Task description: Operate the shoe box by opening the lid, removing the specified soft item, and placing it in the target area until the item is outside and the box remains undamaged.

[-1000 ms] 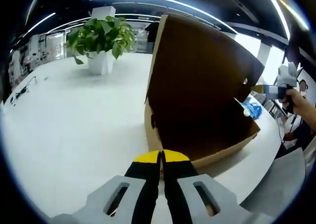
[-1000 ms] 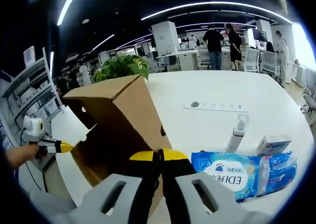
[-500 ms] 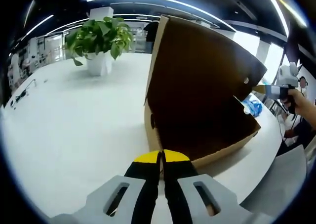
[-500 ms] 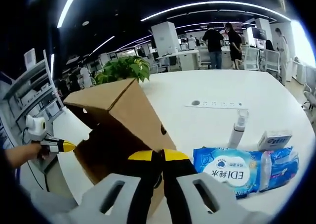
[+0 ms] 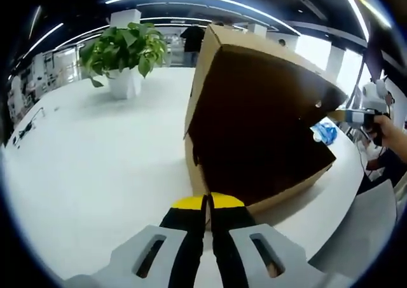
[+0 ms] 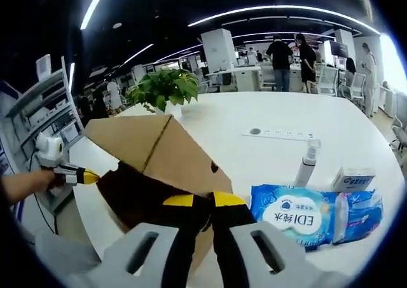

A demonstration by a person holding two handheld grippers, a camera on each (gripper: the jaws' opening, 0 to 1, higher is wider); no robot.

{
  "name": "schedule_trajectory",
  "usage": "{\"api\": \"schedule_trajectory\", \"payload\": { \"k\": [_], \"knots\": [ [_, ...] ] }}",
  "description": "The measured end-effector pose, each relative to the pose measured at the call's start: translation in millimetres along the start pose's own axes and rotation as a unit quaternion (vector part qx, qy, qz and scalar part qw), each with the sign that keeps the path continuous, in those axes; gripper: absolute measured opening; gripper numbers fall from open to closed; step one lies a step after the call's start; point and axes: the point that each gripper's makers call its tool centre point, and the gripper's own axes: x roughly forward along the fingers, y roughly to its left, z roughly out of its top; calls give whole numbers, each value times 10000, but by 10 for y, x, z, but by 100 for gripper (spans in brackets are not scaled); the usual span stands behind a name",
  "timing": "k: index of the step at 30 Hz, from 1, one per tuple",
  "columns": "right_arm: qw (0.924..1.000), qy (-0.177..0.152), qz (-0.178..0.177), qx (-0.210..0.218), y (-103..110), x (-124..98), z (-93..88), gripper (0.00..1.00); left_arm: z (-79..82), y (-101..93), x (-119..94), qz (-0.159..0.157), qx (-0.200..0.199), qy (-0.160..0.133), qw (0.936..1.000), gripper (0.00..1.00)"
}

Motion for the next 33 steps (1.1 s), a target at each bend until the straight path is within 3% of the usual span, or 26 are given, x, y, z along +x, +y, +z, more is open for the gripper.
{"api": "schedule_trajectory", "payload": {
  "k": [4,12,18,33],
  "knots": [
    [10000,-5,28,-71,37,-31,-35,8,-9,-65,11,-65,106,-3,9999,10],
    [9997,-66,147,-176,106,-102,-104,11,222,-127,-64,-41,421,-533,9977,19],
    [9986,-33,370,-379,217,-133,-224,18,336,-156,-114,-124,594,-731,9955,27],
    [9948,53,549,-860,282,-180,-420,20,268,-229,-97,-352,867,-669,9934,33]
  ]
}}
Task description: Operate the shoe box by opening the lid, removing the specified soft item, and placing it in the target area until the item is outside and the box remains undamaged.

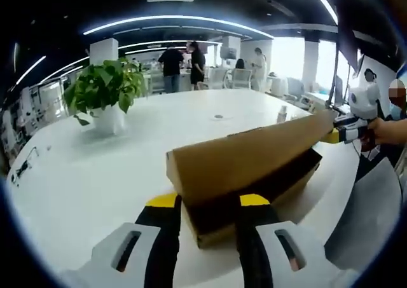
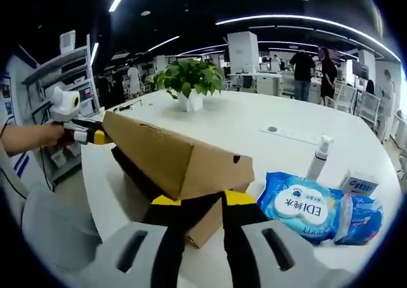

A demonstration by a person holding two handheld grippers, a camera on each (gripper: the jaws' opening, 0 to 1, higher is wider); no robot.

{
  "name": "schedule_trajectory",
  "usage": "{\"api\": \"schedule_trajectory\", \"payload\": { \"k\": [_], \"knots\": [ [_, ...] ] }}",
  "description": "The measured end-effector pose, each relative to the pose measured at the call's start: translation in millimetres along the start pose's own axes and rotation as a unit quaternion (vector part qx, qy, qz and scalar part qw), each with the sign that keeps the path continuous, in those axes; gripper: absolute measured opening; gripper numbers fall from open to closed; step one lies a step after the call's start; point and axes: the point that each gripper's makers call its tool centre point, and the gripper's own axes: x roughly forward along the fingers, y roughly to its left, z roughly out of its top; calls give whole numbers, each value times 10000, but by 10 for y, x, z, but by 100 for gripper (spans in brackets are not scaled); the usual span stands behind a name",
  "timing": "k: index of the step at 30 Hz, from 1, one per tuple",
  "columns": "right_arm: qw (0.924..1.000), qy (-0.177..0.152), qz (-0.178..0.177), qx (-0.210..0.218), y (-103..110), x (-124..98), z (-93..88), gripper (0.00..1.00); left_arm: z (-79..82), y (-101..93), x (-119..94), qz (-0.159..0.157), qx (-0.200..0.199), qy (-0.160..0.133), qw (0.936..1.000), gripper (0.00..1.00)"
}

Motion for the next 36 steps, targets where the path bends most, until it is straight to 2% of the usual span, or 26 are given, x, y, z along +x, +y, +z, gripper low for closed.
{"api": "schedule_trajectory", "payload": {
  "k": [9,18,36],
  "knots": [
    [9996,111,157,-230,89,5,-120,26,-111,-38,-6,-100,53,154,9998,36],
    [9983,314,271,-410,140,35,-246,31,-261,-74,44,-155,56,440,9989,39],
    [9949,634,368,-699,149,126,-478,33,-499,-97,143,-188,269,819,9961,40]
  ]
}}
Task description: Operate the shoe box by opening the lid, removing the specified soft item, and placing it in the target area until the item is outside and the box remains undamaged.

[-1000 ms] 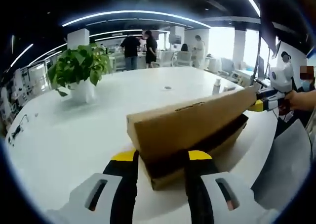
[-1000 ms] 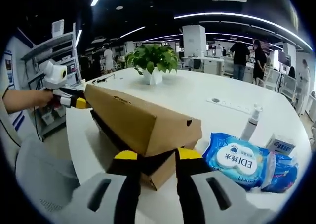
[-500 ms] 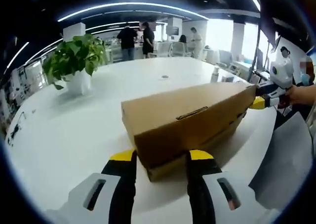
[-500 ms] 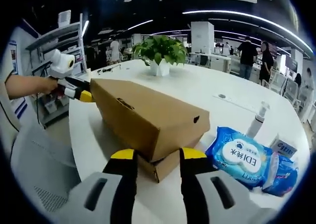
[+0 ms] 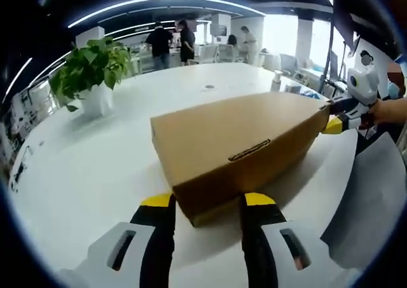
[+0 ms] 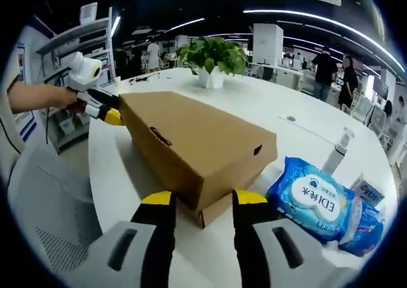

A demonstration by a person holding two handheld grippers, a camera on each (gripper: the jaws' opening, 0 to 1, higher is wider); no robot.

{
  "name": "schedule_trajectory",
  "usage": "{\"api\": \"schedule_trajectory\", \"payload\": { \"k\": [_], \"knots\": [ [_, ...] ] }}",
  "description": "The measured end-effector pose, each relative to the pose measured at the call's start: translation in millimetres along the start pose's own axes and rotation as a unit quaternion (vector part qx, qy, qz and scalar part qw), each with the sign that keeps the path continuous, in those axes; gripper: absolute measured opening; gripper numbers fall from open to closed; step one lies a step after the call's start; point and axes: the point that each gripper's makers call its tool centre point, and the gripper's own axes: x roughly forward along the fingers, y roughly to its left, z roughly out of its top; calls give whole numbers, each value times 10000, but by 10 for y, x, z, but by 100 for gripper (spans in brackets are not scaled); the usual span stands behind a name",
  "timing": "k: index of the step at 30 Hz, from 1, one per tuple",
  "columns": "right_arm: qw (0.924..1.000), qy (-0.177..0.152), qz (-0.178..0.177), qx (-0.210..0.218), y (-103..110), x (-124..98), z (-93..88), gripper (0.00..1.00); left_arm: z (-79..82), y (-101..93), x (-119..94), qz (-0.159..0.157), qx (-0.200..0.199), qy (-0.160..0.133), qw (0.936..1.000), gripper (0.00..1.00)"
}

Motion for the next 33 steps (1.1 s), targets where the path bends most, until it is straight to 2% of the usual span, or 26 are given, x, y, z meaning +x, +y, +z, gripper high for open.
{"api": "schedule_trajectory", "payload": {
  "k": [7,13,17,23,33],
  "knots": [
    [9999,102,-22,41,-13,2,-74,33,-51,-7,21,-22,-52,85,9999,42],
    [9999,127,-25,70,-24,-85,-96,34,-59,6,-70,14,-83,44,10000,42],
    [10000,58,4,35,-29,-143,-30,34,-20,10,-127,27,-80,-19,10000,42],
    [9999,-93,38,1,-45,-168,121,34,142,-11,-146,-37,108,-207,9997,41],
    [9999,-60,114,-26,18,-46,121,33,114,-7,-82,-92,162,-164,9997,42]
  ]
}}
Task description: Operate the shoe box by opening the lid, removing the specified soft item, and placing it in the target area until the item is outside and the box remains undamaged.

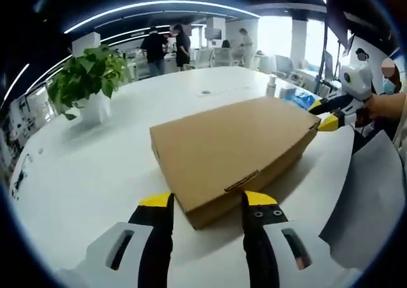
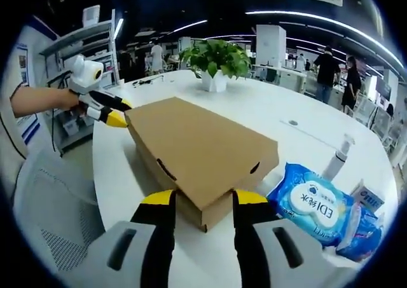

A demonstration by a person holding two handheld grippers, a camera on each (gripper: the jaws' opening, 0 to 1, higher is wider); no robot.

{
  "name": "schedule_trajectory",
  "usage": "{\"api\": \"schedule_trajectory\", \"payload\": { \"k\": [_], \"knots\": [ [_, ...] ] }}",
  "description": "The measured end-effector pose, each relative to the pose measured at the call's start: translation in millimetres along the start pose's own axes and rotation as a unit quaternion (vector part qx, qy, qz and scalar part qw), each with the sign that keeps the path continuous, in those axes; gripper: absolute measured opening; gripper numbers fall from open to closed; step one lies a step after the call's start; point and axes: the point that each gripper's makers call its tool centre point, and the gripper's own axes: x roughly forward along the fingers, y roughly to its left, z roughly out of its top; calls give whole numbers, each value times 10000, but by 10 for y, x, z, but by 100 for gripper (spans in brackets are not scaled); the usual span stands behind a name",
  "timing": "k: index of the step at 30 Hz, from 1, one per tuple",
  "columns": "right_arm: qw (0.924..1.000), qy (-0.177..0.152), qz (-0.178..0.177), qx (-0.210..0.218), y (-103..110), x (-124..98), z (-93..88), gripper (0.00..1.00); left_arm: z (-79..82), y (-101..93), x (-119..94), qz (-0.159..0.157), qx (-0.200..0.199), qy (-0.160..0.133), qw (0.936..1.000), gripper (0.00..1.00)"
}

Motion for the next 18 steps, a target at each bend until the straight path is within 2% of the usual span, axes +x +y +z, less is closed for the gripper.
{"api": "schedule_trajectory", "payload": {
  "k": [18],
  "knots": [
    [9999,133,-6,-17,-18,74,-102,32,-92,20,119,1,-69,120,9999,43]
  ]
}}
